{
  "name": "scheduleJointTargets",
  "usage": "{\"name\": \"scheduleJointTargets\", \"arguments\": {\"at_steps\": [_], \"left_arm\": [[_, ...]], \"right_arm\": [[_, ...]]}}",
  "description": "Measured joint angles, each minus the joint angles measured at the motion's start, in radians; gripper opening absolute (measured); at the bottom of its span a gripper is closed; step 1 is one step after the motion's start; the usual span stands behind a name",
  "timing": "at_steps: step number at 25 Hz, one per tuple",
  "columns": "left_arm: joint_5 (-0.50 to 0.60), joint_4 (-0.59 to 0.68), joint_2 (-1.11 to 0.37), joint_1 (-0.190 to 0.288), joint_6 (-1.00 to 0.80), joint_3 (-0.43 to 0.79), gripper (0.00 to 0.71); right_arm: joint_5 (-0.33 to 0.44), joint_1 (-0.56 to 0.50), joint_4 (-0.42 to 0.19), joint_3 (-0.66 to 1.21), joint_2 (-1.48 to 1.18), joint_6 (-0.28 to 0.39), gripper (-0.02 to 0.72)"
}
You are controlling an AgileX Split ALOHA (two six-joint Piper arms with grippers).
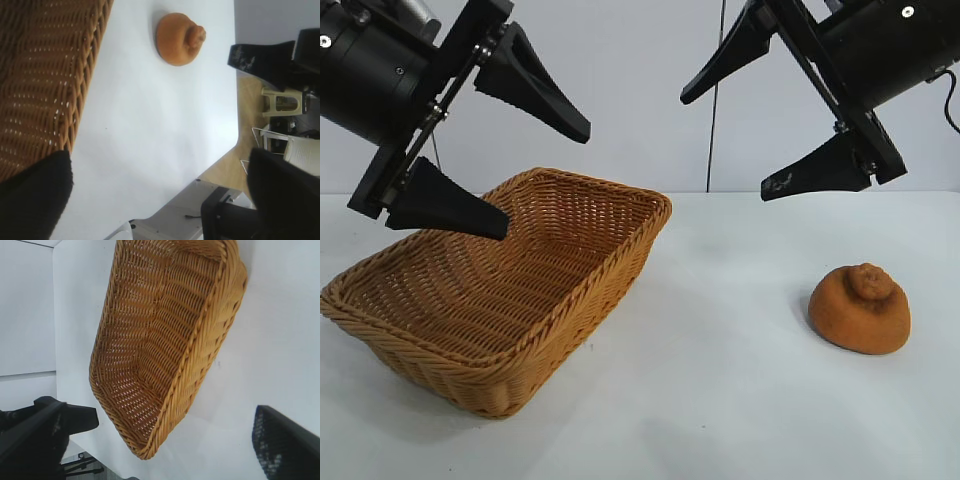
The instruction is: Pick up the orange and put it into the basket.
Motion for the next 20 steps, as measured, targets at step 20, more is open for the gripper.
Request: {"name": "scheduleJointTargets", "arguments": {"at_steps": [20], "left_arm": [[-0.021, -0.001, 0.000, 0.000, 0.000, -0.005, 0.672]], "right_arm": [[-0.005, 0.000, 0.000, 0.000, 0.000, 0.000, 0.683]]}}
